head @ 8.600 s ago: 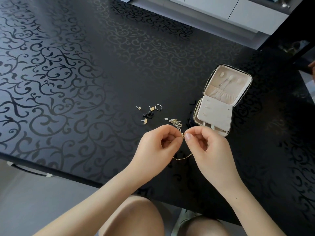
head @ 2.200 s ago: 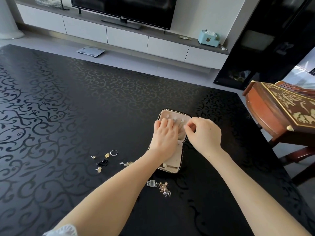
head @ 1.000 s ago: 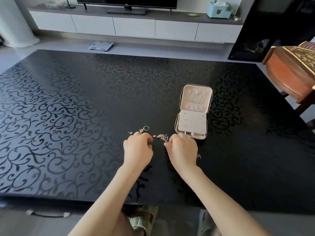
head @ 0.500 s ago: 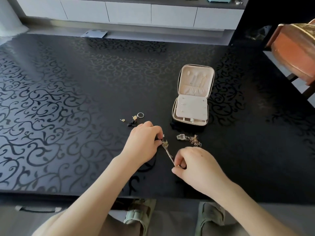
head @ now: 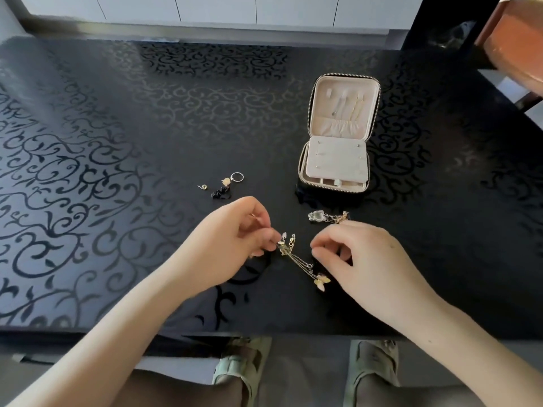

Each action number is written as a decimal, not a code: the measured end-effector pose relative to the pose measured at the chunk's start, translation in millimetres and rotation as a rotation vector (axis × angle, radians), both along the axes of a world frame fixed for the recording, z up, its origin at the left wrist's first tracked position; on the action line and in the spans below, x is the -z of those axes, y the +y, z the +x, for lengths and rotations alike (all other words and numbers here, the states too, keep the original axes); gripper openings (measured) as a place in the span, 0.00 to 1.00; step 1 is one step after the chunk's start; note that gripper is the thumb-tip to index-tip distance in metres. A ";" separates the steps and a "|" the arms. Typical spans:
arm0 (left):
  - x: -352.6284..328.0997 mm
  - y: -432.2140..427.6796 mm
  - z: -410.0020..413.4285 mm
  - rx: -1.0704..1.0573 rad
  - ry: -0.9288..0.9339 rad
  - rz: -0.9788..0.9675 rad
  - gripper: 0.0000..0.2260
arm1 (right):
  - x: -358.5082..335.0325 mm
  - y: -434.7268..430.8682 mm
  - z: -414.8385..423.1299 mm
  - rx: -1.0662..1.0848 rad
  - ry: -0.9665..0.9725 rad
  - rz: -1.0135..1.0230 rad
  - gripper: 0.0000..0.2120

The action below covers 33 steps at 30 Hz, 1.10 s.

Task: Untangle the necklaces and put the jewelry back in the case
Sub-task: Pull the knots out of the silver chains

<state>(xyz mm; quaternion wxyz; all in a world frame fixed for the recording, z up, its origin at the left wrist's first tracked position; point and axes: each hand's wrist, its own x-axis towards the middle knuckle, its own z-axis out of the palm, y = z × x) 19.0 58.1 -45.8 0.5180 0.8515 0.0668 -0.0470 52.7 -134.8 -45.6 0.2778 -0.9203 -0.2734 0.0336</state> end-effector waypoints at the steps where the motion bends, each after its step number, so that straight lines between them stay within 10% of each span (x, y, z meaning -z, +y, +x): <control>1: -0.6 0.1 0.9 -0.003 -0.004 -0.014 0.03 | 1.9 2.8 1.6 0.000 -0.030 0.011 0.03; 17: -8.4 16.3 14.5 0.022 -0.156 0.265 0.02 | 14.8 23.2 13.5 -0.020 0.052 -0.014 0.09; 25: -8.9 1.4 6.9 -0.131 0.027 -0.439 0.05 | 17.0 27.2 17.3 -0.018 0.125 0.010 0.03; 33: -10.1 -3.6 9.6 -0.163 0.001 -0.659 0.06 | 7.1 27.7 18.0 0.016 0.310 0.183 0.05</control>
